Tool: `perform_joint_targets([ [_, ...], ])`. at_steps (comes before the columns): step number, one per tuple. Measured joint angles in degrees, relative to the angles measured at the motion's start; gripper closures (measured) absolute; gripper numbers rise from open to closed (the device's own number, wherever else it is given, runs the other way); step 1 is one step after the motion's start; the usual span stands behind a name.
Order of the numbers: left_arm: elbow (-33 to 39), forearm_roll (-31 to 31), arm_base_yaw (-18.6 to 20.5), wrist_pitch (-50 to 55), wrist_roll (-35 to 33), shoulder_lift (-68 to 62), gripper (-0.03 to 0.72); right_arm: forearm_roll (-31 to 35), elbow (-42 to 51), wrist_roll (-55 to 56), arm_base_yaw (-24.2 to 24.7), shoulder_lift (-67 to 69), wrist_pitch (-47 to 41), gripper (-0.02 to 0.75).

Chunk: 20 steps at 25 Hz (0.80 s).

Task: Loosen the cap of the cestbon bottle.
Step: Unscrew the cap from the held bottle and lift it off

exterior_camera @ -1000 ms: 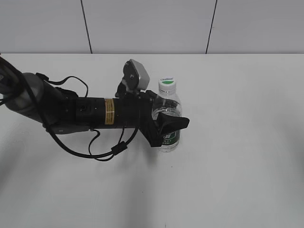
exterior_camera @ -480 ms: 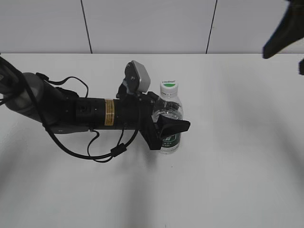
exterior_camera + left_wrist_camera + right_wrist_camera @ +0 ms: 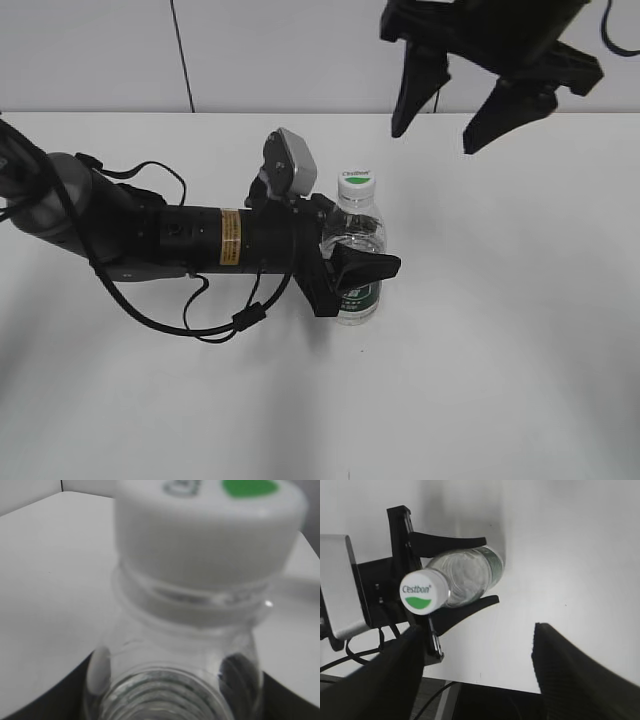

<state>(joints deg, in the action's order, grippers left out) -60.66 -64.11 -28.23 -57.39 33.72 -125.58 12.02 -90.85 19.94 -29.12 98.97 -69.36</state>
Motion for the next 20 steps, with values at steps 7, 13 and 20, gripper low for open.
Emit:
perform_joint_targets([
  [7,0.0,-0.1,0.0,0.0,0.0,0.0,0.285,-2.5,-5.7,0.8,-4.0,7.0,-0.1,0.218],
  [13,0.0,-0.1,0.0,-0.1,0.0,0.0,0.285,-3.8,-7.3,1.4,-5.4,10.4,-0.2,0.218],
  [20,0.0,0.0,0.0,-0.1,0.0,0.0,0.285,-3.7,-7.5,1.4,-5.9,11.5,-0.2,0.218],
])
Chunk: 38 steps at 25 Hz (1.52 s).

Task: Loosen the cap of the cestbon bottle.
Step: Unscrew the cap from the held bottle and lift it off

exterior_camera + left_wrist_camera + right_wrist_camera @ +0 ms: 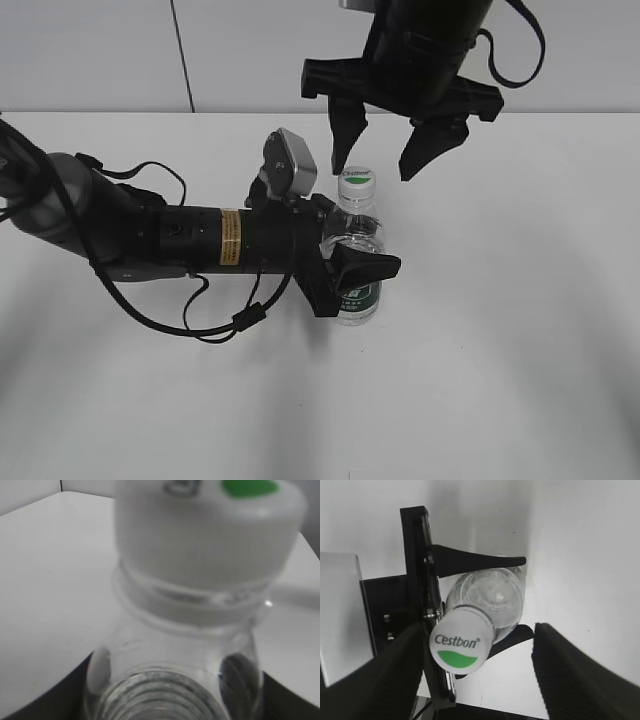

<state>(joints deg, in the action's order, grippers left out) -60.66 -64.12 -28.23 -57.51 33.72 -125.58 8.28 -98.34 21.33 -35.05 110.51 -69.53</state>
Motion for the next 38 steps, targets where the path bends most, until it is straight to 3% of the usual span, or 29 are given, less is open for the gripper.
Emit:
perform_joint_targets([
  [24,0.0,0.2,0.0,0.0,0.1,0.0,0.285,-0.2,-0.4,0.0,-1.3,2.0,0.0,0.218],
  [32,0.0,0.2,0.0,0.0,0.1,0.0,0.285,-0.4,-1.8,0.0,-1.3,2.0,0.0,0.346],
  [38,0.0,0.2,0.0,0.0,0.1,0.0,0.285,-0.6,-1.8,0.0,-1.3,2.0,0.0,0.372],
])
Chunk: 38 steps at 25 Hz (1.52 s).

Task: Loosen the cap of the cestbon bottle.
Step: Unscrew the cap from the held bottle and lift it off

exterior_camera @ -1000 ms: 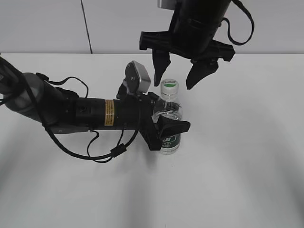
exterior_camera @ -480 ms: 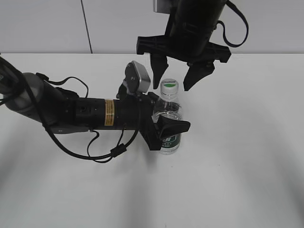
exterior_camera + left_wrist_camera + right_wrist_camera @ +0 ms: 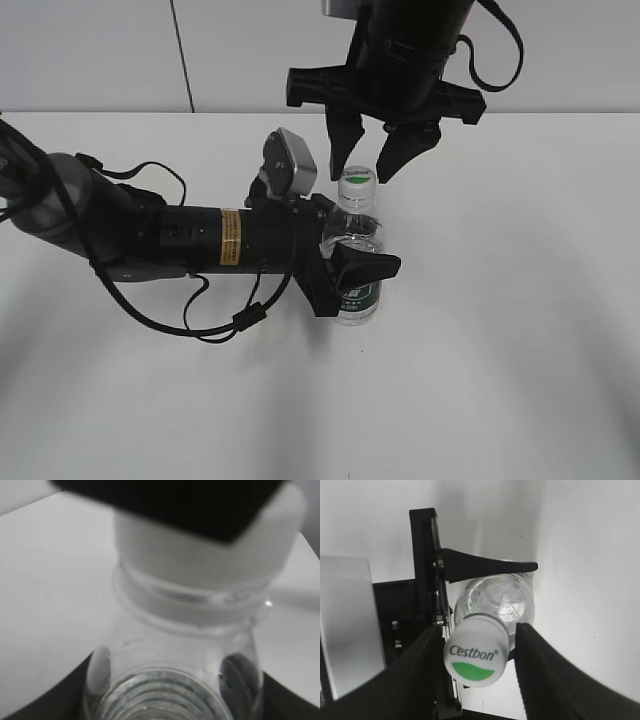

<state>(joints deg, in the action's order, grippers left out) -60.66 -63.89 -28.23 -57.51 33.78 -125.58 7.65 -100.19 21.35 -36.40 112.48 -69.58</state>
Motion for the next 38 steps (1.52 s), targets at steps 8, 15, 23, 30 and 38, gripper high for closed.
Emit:
perform_joint_targets([
  [8,0.0,0.0,0.0,0.1,0.0,0.0,0.285,0.0,0.0,0.0,0.0,0.0,0.0,0.374],
  [15,0.0,0.0,0.0,0.1,0.0,0.0,0.285,0.0,0.0,0.0,0.0,0.0,-0.1,0.374],
  [23,0.0,0.1,0.0,0.1,-0.1,0.0,0.285,0.3,1.0,0.0,0.0,0.0,0.0,0.374],
  [30,0.0,0.1,0.0,0.1,-0.1,0.0,0.285,0.4,1.2,0.0,0.0,0.0,0.1,0.377],
  [38,0.0,0.1,0.0,0.1,-0.1,0.0,0.285,0.5,1.2,-1.0,0.0,0.0,0.1,0.430],
])
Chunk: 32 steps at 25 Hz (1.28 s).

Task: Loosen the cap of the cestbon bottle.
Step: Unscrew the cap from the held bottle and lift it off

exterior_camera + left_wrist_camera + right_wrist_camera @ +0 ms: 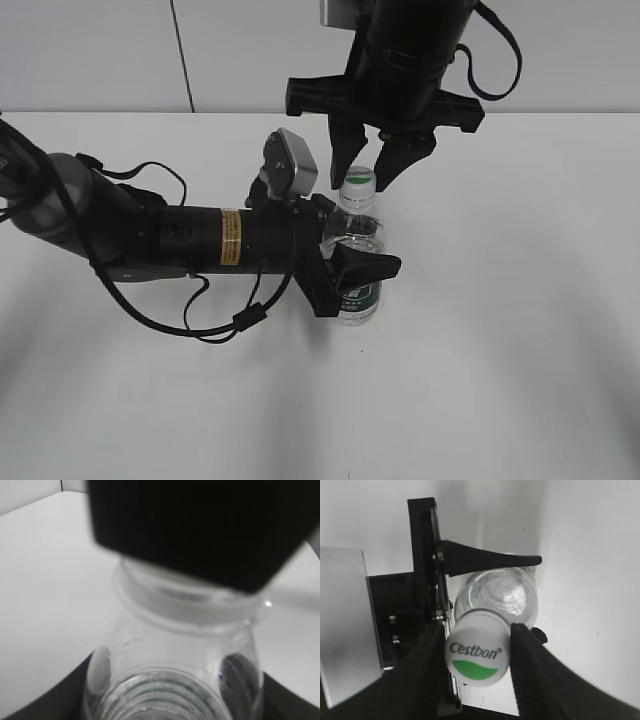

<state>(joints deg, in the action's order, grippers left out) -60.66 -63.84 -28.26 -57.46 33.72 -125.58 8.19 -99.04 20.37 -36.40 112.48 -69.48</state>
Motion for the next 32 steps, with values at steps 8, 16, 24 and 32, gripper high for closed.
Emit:
perform_joint_targets([
  [8,0.0,-0.1,0.0,0.0,0.0,0.0,0.285,-0.1,0.0,-22.6,0.0,0.0,0.0,0.430],
  [16,0.0,-0.5,0.0,0.0,0.0,0.0,0.285,-0.1,0.0,-51.9,-0.1,0.0,0.1,0.430],
  [24,0.0,-1.0,0.0,0.0,0.0,0.0,0.285,-0.1,0.0,-71.1,-0.1,0.0,-0.1,0.430],
  [32,0.0,-1.0,0.0,0.0,-0.1,0.0,0.285,-0.1,0.0,-91.4,-0.1,0.0,-0.1,0.430],
])
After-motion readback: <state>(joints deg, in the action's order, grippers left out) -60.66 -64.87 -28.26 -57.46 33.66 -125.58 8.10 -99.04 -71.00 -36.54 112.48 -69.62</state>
